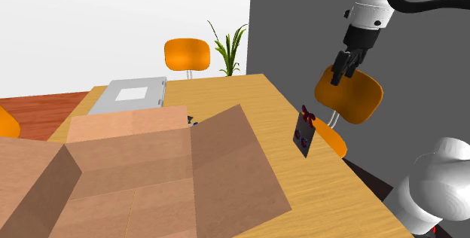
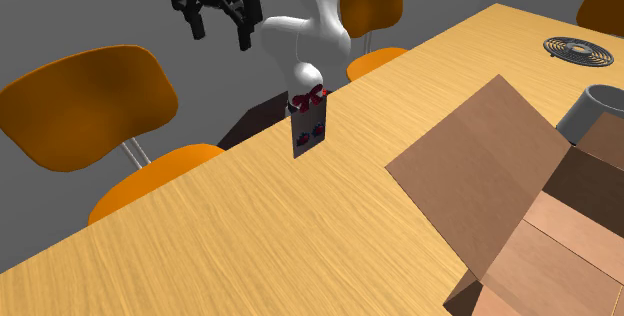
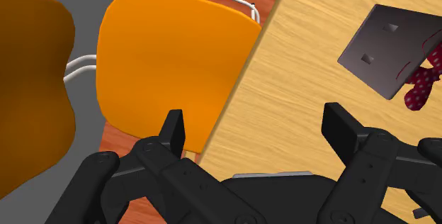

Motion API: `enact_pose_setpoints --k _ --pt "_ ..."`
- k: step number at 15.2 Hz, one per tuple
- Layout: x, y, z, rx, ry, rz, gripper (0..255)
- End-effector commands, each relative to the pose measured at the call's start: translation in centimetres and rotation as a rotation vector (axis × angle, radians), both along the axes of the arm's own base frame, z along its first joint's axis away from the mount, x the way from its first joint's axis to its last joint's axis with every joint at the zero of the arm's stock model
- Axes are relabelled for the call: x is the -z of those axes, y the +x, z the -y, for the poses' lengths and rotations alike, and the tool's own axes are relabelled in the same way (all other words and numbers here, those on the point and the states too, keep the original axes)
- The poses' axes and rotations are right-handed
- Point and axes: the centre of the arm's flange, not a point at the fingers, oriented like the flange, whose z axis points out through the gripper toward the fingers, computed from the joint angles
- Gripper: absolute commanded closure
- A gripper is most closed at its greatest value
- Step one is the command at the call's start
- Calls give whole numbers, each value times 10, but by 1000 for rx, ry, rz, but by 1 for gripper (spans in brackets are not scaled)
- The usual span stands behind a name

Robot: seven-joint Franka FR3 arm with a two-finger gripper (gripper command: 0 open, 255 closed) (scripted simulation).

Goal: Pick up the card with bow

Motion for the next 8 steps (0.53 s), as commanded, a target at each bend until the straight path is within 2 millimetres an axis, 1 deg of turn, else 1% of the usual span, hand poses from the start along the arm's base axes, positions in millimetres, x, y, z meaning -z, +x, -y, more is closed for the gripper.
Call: enact_pose_setpoints --k 1,8 --pt "0 0 0 0 0 0 0" --pt "57 63 -55 326 92 -302 0"
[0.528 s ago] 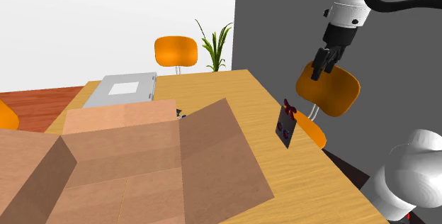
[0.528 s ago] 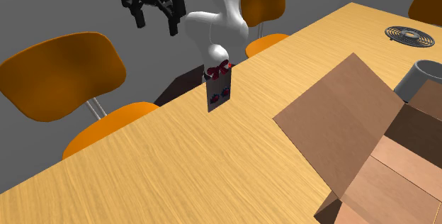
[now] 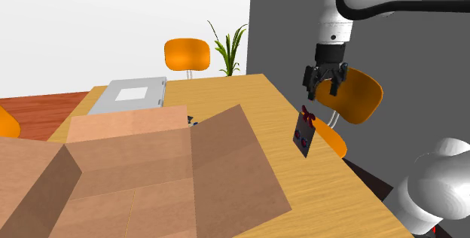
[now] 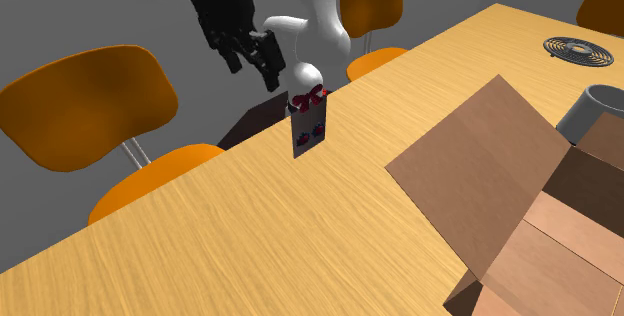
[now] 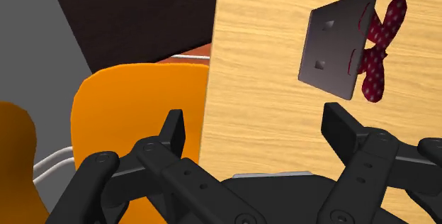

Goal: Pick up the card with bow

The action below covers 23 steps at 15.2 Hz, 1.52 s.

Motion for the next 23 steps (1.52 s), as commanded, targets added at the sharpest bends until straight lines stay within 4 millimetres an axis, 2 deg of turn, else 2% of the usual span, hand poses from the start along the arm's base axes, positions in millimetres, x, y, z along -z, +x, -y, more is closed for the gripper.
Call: enact_pose_setpoints --k 1,7,14,16,17,23 --pt "18 18 -12 100 26 -91 0" --pt "75 65 -44 358 99 -330 0" --pt "112 65 -44 358 99 -330 0" --pt "115 65 -44 358 99 -330 0" --pt "114 65 -44 358 99 -330 255" --pt "114 65 -44 358 99 -330 255"
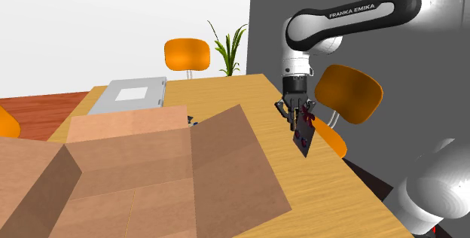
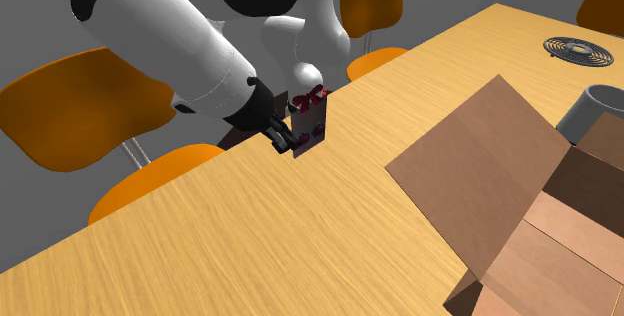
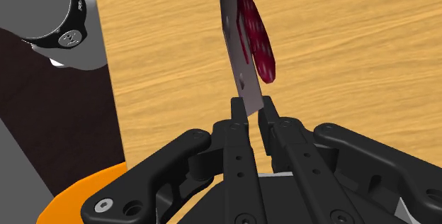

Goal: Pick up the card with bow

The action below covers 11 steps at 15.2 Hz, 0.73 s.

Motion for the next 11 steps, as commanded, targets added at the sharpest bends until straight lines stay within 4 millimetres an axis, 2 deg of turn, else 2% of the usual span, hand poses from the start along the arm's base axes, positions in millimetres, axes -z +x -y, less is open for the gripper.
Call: enact_pose_setpoints --k 1,3,11 --pt "0 0 0 0 0 -1 255" --pt "1 0 0 0 0 -1 255" --pt "-41 0 0 0 0 -1 255"
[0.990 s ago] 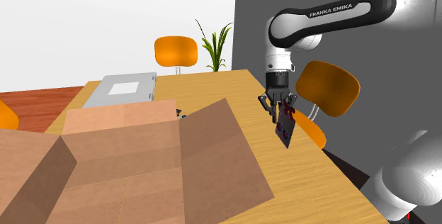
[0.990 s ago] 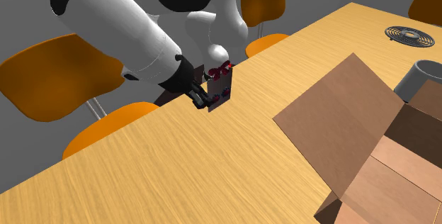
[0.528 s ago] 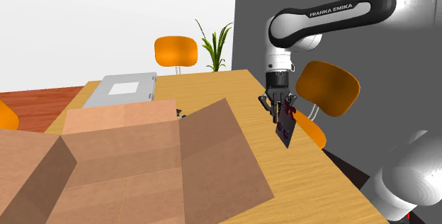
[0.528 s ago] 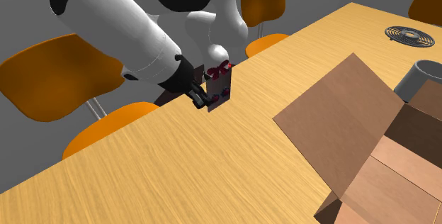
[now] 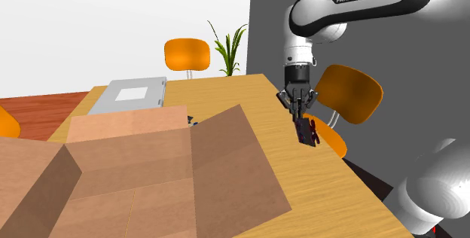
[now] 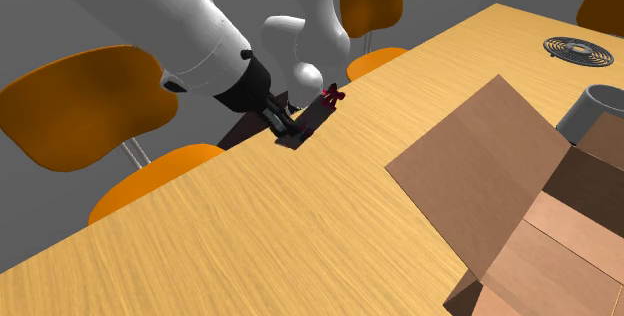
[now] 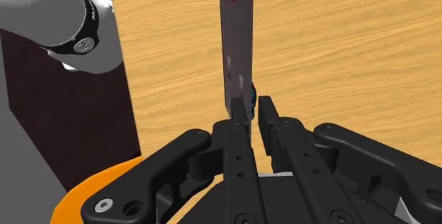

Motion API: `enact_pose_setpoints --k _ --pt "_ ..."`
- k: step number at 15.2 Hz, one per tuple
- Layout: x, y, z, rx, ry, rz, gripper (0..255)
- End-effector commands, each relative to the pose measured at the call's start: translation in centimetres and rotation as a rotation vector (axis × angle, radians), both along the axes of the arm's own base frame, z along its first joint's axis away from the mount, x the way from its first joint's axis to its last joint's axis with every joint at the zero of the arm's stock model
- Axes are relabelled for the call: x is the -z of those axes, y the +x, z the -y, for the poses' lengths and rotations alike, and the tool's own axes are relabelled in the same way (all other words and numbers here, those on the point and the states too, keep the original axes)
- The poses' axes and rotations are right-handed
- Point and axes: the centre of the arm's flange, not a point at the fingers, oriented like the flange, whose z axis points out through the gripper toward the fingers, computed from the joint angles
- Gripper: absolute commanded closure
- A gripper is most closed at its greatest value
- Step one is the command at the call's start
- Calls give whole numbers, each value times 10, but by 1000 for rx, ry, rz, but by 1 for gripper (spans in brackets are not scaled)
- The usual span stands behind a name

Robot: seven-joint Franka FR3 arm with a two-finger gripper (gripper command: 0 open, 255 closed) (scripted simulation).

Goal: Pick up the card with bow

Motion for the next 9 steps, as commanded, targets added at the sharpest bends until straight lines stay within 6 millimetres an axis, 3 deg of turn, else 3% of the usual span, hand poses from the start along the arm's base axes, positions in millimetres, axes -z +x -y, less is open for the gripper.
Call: enact_pose_setpoints --k 1,7,9 --pt "-11 0 -1 0 0 0 255" --pt "-43 0 -1 0 0 0 255" --pt "-44 0 -1 0 0 0 255"
